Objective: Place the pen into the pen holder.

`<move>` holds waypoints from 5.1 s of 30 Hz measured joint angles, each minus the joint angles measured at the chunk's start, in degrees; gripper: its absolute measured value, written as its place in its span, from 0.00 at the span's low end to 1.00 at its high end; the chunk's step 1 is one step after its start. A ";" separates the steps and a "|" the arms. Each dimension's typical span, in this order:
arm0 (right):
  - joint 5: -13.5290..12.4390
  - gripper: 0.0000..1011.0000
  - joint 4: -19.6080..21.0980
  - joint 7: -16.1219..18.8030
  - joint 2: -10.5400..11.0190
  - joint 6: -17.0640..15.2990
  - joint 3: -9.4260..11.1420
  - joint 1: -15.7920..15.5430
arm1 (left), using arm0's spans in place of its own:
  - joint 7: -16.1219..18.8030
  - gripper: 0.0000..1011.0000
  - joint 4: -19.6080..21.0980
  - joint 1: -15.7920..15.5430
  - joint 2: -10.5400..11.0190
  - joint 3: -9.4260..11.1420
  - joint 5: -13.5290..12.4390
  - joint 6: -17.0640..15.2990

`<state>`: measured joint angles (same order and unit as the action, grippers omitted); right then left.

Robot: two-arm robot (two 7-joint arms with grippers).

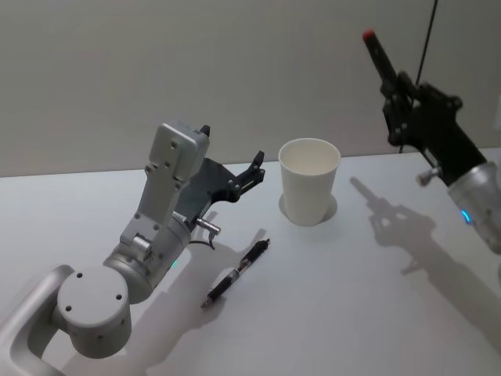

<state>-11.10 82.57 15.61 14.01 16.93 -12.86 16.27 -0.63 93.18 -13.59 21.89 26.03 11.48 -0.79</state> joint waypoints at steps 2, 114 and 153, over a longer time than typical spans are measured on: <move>-0.92 0.18 -1.76 1.17 -0.93 2.23 -0.24 1.67 | 0.00 0.99 0.00 0.00 0.00 0.00 0.00 0.00; 2.35 0.99 -15.49 1.34 -6.06 7.55 -3.10 8.19 | 0.01 0.99 0.00 0.00 0.00 0.00 0.00 0.00; -2.07 0.99 9.18 -11.55 2.75 -10.28 0.66 -10.82 | 0.01 0.99 0.00 0.00 0.00 0.00 0.00 0.00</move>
<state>-13.17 91.75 4.06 16.76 6.65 -12.20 5.46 -0.62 93.18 -13.59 21.89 26.03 11.48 -0.79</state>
